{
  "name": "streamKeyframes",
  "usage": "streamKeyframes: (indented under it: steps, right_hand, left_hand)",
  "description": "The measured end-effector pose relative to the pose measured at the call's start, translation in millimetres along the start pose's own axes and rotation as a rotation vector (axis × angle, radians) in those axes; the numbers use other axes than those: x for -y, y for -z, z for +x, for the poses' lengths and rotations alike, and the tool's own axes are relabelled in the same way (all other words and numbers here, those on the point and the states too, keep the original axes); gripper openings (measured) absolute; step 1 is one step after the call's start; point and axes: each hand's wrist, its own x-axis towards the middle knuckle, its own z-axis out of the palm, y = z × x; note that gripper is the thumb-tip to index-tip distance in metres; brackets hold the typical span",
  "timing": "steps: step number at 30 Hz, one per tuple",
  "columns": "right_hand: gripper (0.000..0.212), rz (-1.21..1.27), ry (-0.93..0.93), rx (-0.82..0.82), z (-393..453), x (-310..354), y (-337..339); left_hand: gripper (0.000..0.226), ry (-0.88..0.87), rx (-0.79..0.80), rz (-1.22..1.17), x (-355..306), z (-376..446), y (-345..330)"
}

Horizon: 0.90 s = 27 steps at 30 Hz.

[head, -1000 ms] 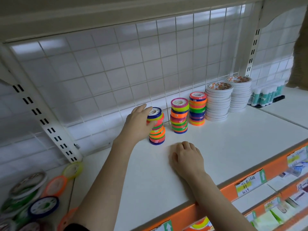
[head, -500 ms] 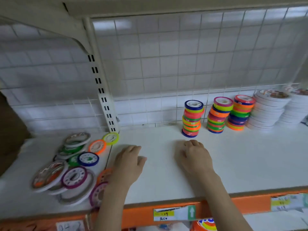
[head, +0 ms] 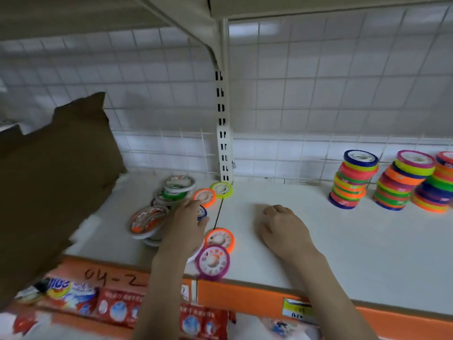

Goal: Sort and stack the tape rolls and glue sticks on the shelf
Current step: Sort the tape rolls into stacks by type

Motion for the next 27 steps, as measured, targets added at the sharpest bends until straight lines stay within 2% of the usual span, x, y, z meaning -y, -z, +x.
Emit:
streamKeyframes:
  steps: [5,10,20,27]
  right_hand:
    - [0.036,-0.009,0.022,0.021,3,9,-5]
    - [0.034,-0.021,0.040,0.044,8,12,-9]
    - [0.043,-0.114,0.145,0.107,77,43,-11]
    - [0.045,-0.091,0.129,0.142,113,55,-29]
  left_hand:
    - [0.047,0.019,0.035,0.056,7,7,-6]
    - [0.036,-0.004,0.008,0.078,16,11,-9]
    - [0.036,-0.057,-0.129,-0.168,26,3,10]
    - [0.033,-0.044,-0.195,-0.316,32,4,17]
